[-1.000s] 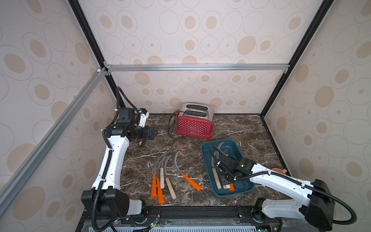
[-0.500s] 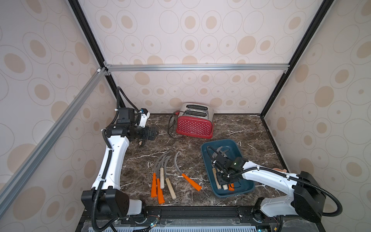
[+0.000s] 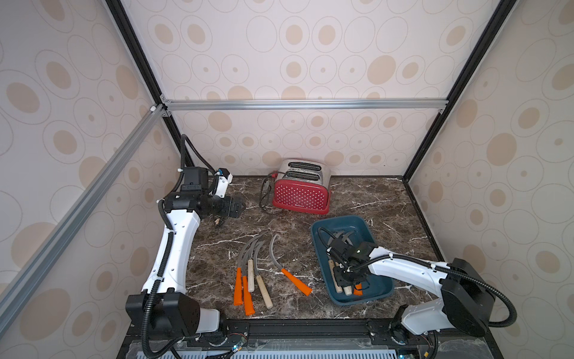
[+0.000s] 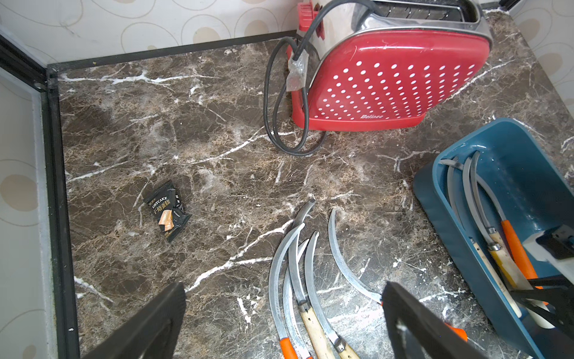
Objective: Put small sickles into storage boxes
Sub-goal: Place the sickle in the storage box.
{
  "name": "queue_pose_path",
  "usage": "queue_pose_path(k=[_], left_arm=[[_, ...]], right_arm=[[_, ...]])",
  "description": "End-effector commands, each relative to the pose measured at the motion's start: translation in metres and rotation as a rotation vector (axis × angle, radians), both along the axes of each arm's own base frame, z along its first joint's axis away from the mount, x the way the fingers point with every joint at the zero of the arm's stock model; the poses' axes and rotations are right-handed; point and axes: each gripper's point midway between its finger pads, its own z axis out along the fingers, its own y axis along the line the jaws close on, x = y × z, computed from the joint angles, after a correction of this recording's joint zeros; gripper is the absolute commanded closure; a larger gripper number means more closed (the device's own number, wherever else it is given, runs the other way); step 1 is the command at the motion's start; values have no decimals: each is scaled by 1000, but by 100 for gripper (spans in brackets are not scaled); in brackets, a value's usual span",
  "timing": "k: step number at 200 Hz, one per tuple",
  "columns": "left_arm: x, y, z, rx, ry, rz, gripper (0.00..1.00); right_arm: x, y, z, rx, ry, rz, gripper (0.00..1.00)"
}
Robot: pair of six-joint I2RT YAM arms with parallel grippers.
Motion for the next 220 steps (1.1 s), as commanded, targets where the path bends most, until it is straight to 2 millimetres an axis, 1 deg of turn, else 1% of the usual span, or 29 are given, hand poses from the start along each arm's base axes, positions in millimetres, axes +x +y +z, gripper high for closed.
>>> queue_pose_path(k=[1,57,95,117,138,154,191,207,220], left_arm=[[-6,0,-4,6,22,-26,1],[-6,-1,-5,4,29,-27,1],[-5,-1,-3,-1,26,-28,1],[-4,-1,-2,1,23,-28,1],[-3,-1,0,4,16,-26,1],[-2,-1,2,1,12,-24,1],[-2,0,4,3,8,-20,1],[-3,-1,4,-1,11,-18,1],[-2,0,3,3,11,-13,1]], right_arm=[[2,-1,1,-8,3,-14,85],[4,-2,4,-20,1,-15,66],[6,-1,6,-22,-3,-11,60],[10,-1,12,-24,-25,-8,59],[17,-4,27,-32,-77,-11,58],[28,2,43,12,-148,5,58],[50,33,88,207,-321,76,58],[56,48,103,275,-354,114,58],[59,65,113,335,-357,154,58]])
